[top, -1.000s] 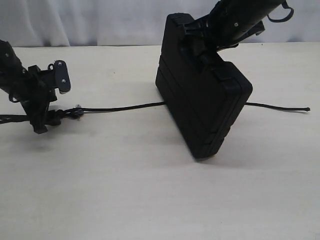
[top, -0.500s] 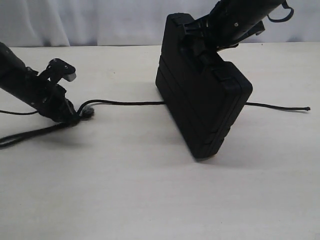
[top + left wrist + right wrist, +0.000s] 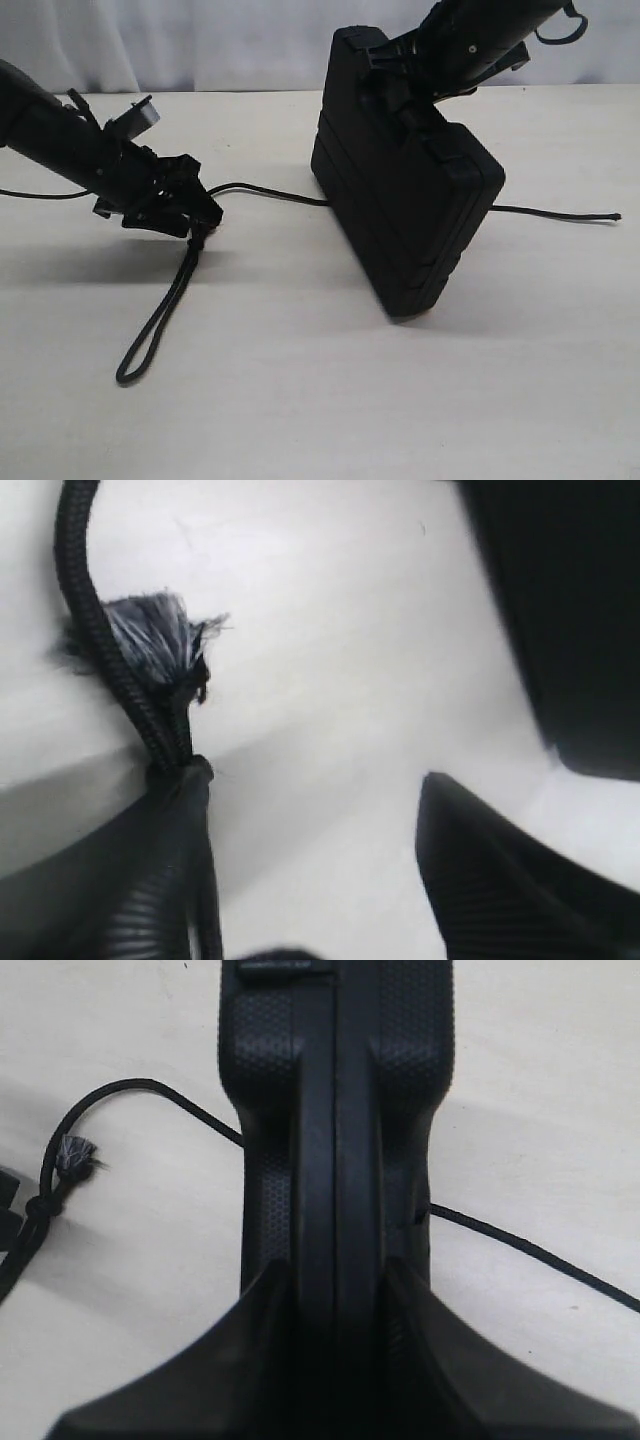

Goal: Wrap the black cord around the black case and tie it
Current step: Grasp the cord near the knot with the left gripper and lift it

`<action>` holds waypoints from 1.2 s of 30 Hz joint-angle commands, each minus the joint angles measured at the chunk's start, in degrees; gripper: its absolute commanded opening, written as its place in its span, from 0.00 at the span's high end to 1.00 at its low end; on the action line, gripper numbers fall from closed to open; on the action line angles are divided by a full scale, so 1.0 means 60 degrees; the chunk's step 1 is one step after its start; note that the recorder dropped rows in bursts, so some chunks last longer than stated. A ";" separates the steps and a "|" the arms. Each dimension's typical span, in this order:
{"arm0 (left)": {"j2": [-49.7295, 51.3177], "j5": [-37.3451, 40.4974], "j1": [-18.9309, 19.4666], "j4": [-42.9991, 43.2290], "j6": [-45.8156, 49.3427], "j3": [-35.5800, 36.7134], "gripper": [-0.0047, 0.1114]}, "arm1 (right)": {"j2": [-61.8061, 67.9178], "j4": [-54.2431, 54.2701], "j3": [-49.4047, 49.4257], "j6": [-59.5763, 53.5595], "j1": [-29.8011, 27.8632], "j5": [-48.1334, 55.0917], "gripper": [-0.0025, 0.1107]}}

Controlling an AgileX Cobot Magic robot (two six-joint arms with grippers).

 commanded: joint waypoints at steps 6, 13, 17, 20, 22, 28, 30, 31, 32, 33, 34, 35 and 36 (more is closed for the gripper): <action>-0.0695 0.0579 -0.0048 0.0726 0.4817 -0.0104 0.47 | -0.0038 0.0106 -0.0022 -0.0023 -0.0002 0.0034 0.94; -0.1530 -0.0769 -0.1044 0.3565 0.7884 -0.0087 0.50 | -0.0038 0.0106 -0.0022 -0.0023 -0.0002 0.0012 0.94; -0.1373 -0.2010 -0.1753 0.4267 0.4584 0.0027 0.50 | -0.0038 0.0106 -0.0022 -0.0023 -0.0002 0.0012 0.94; -0.1162 -0.3478 -0.1978 0.5500 -0.0345 0.0022 0.50 | -0.0038 0.0106 -0.0022 -0.0023 -0.0002 0.0012 0.94; -0.1061 -0.3591 -0.1978 0.6316 -0.2877 -0.0108 0.50 | -0.0038 0.0106 -0.0022 -0.0023 -0.0002 0.0012 0.94; -0.0576 -0.1535 -0.1755 0.6178 -0.5132 -0.0392 0.50 | -0.0038 0.0106 -0.0022 -0.0023 -0.0002 0.0011 0.94; -0.0334 -0.1331 -0.1804 0.5910 -0.5132 -0.0392 0.50 | -0.0038 0.0106 -0.0022 -0.0023 -0.0002 0.0011 0.94; -0.0218 -0.1331 -0.1847 0.5760 -0.5105 -0.0392 0.50 | -0.0038 0.0106 -0.0022 -0.0023 -0.0002 0.0011 0.94; -0.0158 -0.1403 -0.1899 0.5717 -0.5049 -0.0392 0.50 | -0.0038 0.0106 -0.0022 -0.0023 -0.0002 0.0011 0.94; -0.0091 -0.1482 -0.1961 0.5717 -0.4956 -0.0392 0.50 | -0.0038 0.0106 -0.0022 -0.0023 -0.0002 0.0011 0.94; -0.0019 -0.1598 -0.2039 0.5736 -0.4915 -0.0392 0.50 | -0.0038 0.0106 -0.0022 -0.0023 -0.0002 0.0011 0.94; 0.0026 -0.1723 -0.2104 0.5759 -0.4915 -0.0392 0.50 | -0.0038 0.0106 -0.0022 -0.0023 -0.0002 0.0011 0.94; 0.0076 -0.1804 -0.2151 0.5770 -0.4915 -0.0392 0.50 | -0.0038 0.0106 -0.0022 -0.0023 -0.0002 0.0011 0.94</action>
